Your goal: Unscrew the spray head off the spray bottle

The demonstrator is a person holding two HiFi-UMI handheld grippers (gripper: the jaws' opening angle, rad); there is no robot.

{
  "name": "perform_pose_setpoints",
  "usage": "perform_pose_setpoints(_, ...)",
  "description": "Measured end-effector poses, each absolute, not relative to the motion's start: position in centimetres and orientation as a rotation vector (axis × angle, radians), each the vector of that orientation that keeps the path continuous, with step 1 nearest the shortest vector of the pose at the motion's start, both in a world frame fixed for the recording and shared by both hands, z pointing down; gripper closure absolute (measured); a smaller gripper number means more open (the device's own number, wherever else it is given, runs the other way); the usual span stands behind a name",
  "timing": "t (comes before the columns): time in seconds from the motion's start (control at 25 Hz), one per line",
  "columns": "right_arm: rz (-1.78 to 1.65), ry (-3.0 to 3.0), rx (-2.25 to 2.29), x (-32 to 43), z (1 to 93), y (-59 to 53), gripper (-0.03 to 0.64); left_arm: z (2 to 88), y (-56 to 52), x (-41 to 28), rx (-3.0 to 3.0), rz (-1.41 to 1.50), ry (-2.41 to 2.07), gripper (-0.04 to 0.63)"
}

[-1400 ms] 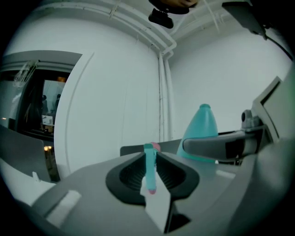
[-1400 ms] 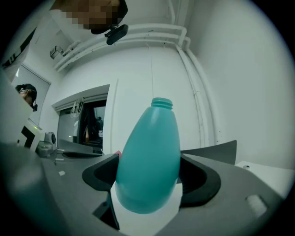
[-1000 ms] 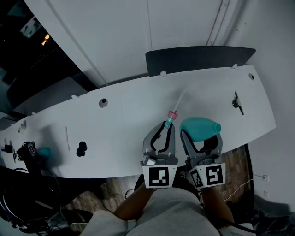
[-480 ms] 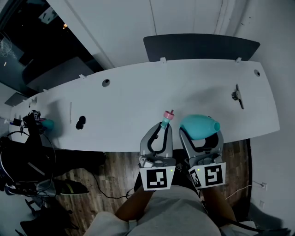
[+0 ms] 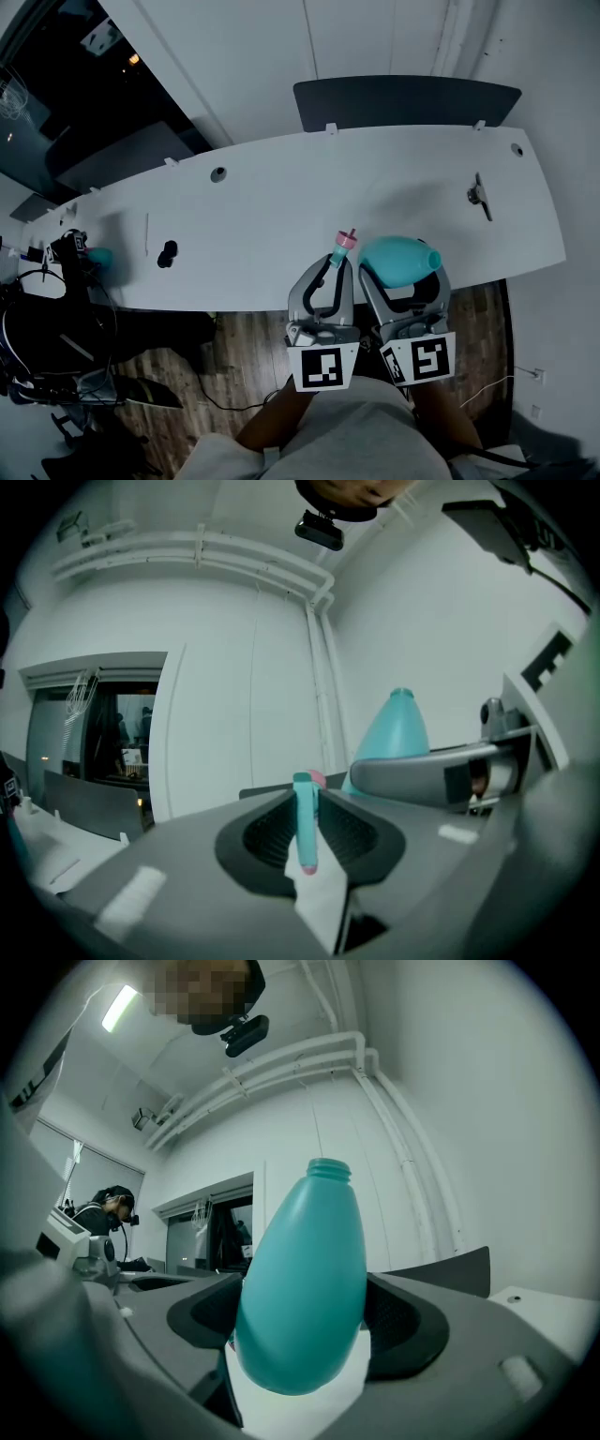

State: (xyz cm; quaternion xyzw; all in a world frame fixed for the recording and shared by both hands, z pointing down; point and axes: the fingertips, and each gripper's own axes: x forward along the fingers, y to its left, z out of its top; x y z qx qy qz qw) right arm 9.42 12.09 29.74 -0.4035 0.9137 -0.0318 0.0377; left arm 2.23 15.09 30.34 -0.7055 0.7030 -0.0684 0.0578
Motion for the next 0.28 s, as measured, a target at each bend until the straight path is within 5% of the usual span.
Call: perform_pose_setpoints(0.28,-0.077,2.808,-1.266,7.5,29.7,13.0,0.216,30.1,15.4,0.6,-2.162,-0.173,2.125,0.523)
